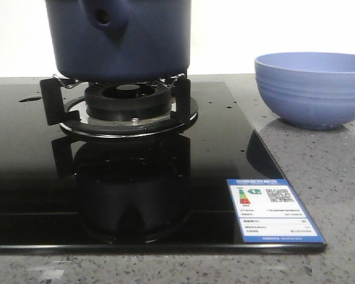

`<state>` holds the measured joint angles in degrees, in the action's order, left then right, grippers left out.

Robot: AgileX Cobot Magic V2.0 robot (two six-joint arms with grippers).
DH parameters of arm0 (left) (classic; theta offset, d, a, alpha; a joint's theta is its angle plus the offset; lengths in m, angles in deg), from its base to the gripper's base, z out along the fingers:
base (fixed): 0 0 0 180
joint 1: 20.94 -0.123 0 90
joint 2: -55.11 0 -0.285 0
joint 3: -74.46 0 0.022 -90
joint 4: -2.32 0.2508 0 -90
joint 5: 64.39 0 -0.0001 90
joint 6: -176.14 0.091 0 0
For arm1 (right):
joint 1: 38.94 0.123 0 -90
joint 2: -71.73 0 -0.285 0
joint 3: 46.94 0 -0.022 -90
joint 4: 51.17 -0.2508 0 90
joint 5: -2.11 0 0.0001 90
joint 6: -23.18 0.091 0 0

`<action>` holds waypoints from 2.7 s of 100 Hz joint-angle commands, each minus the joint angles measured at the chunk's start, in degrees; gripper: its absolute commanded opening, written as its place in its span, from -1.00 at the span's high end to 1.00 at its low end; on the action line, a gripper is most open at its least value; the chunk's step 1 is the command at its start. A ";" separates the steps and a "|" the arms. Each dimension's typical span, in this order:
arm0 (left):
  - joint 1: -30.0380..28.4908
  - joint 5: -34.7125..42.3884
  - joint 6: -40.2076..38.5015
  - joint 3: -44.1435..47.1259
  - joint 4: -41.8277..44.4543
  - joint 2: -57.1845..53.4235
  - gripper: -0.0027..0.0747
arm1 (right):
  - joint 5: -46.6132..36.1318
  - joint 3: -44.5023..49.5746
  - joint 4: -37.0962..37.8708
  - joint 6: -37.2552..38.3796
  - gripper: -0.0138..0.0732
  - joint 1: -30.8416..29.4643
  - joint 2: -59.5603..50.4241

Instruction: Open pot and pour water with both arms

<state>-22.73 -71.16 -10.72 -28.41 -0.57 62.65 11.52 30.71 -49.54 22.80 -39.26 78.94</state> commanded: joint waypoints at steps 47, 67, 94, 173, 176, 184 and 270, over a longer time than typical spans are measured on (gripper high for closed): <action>0.46 4.59 -0.70 1.98 -12.61 -1.49 0.98 | -8.42 1.47 -8.36 0.00 0.83 0.04 -0.95; 0.46 4.62 -0.70 1.98 -32.21 -1.49 0.98 | -8.56 1.47 -27.07 0.00 0.83 0.04 -0.95; 0.46 0.83 -0.21 -4.69 -34.50 -1.04 0.98 | -5.90 -5.95 -29.42 -0.84 0.82 0.04 0.22; 15.64 -19.00 33.33 -38.69 -35.35 26.43 0.02 | 17.13 -38.60 -19.13 -15.92 -0.20 11.51 32.67; 16.47 -18.14 33.85 -38.69 -35.68 27.09 -0.09 | 17.13 -38.60 -19.13 -15.92 -0.34 11.60 32.82; 18.80 -15.73 34.18 -38.69 -36.27 29.56 -0.22 | 16.86 -38.60 -19.13 -15.92 -0.40 11.60 32.81; 32.07 4.01 46.07 -59.80 -40.54 71.36 -0.51 | 15.97 -38.60 -19.18 -15.92 -0.40 11.60 32.81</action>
<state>8.78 -69.29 35.28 -83.89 -40.30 132.65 31.84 -5.85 -68.40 7.61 -27.84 110.95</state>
